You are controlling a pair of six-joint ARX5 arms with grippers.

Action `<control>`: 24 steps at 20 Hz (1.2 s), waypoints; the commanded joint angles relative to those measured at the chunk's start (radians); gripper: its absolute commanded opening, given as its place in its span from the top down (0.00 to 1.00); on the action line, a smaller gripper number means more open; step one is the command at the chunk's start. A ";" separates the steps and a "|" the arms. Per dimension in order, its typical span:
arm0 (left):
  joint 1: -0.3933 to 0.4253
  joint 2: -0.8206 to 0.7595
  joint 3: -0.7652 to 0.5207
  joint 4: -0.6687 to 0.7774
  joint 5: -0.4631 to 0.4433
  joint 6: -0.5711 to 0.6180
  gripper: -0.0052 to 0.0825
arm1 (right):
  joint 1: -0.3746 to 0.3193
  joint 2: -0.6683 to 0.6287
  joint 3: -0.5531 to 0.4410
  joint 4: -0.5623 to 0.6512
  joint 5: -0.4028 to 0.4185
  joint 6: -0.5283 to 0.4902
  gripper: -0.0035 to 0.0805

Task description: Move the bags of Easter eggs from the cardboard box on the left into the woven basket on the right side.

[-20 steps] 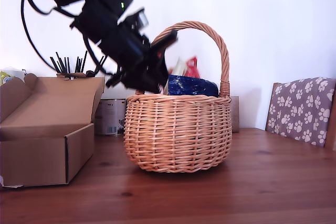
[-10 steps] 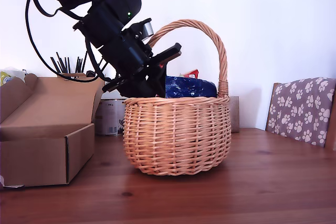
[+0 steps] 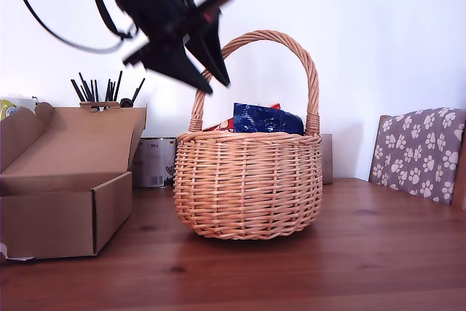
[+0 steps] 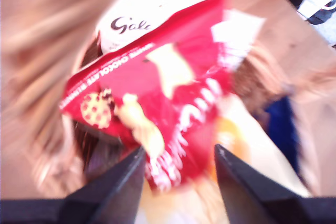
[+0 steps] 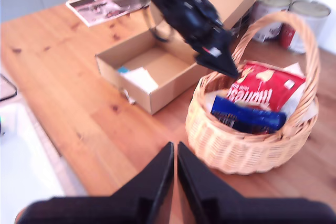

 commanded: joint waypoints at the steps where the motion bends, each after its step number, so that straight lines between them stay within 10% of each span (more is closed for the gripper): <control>1: -0.005 -0.022 -0.003 -0.004 -0.025 0.023 0.90 | -0.016 -0.005 -0.001 0.028 0.033 0.009 0.97; 15: 0.067 -0.444 -0.414 0.283 -0.143 0.090 0.92 | -0.632 0.055 -0.075 0.288 -0.047 0.001 0.97; 24: 0.306 -0.855 -0.814 0.513 -0.142 0.109 0.92 | -0.714 -0.023 -0.337 0.597 -0.157 0.079 0.97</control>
